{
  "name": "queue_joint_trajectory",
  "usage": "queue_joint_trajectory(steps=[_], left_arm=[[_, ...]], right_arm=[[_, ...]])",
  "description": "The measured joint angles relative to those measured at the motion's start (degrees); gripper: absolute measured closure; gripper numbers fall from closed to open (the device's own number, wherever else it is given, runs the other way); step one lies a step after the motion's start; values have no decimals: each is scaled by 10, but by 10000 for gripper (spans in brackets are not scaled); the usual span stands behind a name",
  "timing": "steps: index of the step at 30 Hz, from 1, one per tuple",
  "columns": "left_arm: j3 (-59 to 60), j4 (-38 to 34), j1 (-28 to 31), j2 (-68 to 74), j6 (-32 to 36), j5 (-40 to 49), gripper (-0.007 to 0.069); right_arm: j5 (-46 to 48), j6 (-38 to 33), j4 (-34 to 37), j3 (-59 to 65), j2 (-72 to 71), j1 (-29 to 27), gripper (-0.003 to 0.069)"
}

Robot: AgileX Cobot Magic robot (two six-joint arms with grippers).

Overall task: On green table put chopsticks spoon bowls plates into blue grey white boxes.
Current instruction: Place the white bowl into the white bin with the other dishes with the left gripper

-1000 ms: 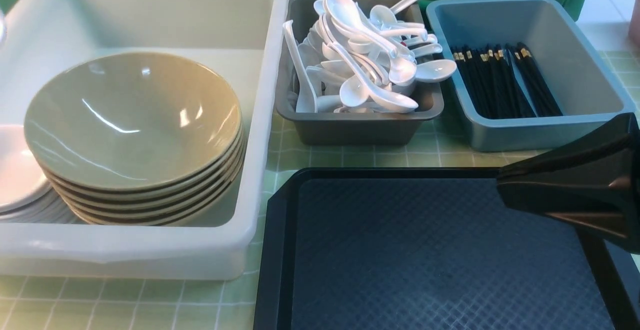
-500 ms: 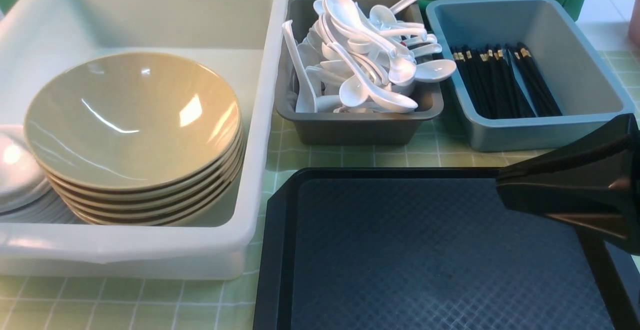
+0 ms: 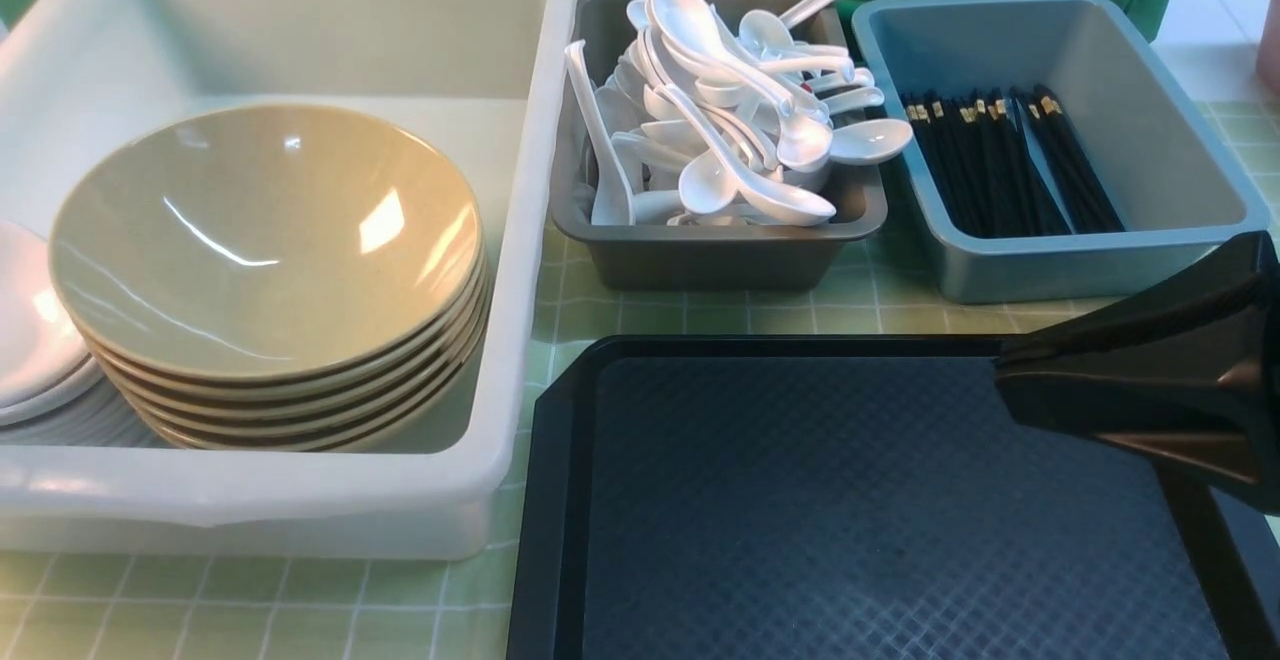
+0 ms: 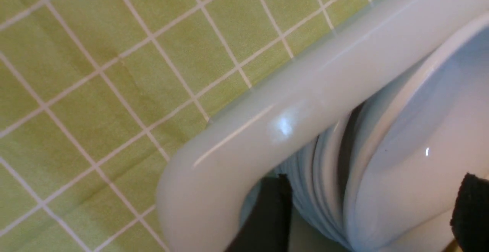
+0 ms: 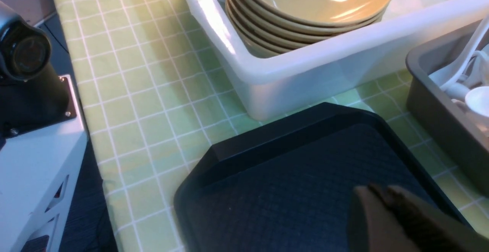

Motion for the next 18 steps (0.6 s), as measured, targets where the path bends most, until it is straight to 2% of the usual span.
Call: queue_joint_trajectory(steps=[2,5,10,11,12,13,14,16,17,18], left_arm=[[-22,7,-8,-26,17,11,-28],[-48,14,-25,-51,36,24,-36],[-111,19,-135,-113,117,57,-34],[-119,20,-179,-132,146,61,-17],[-121,22,-191,-137,154,62,-14],[-123,41,-244,-158,175,68,15],[-123,45,-250,-160,176,70,24],[-123,117,-301,-179,157,90,105],[-123,131,-303,-180,150,92,113],[-123,178,-316,-181,122,103,183]], right_arm=[[0,0,-1,0,0,0,612],[0,1,-6,0,0,0,612],[-5,69,-72,0,0,0,612],[-6,96,-96,0,0,0,612],[-6,104,-102,0,0,0,612],[-2,132,-127,0,-1,0,612],[-1,138,-128,0,-1,0,612],[19,167,-141,0,-7,0,607],[22,168,-142,0,-7,0,606],[36,178,-143,0,-13,0,603]])
